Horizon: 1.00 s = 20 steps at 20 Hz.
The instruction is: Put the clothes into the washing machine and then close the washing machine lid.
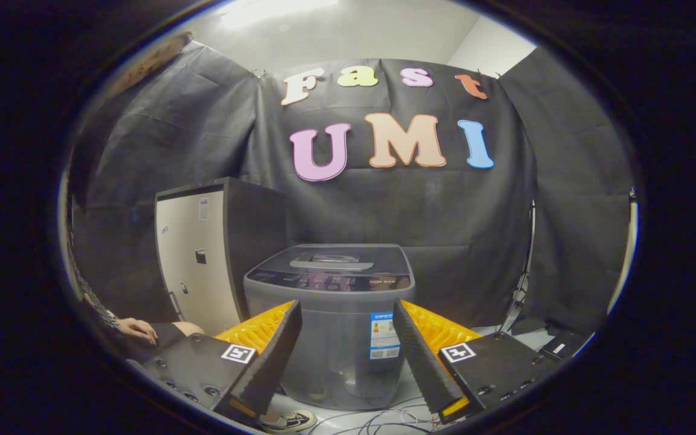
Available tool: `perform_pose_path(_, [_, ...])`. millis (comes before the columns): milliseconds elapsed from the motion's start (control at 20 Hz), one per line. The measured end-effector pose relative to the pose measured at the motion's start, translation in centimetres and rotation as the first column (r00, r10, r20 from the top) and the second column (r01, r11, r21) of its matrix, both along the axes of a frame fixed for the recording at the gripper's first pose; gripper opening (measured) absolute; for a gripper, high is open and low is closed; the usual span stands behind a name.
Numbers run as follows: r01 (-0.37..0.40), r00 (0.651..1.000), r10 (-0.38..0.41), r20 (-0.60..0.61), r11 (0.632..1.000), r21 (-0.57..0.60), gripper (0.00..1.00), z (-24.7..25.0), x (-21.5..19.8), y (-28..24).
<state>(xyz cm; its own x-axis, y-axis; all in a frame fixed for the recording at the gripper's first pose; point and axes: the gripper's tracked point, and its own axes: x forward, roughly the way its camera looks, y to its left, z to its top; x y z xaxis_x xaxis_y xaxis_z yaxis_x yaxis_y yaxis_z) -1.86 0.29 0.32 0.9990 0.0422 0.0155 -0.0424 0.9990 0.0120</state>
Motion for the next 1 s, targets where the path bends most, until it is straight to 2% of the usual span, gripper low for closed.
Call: perform_pose_path(1000, [0.002,1.000,-0.002,-0.001,1.000,0.000,0.95,0.22,0.08,0.06])
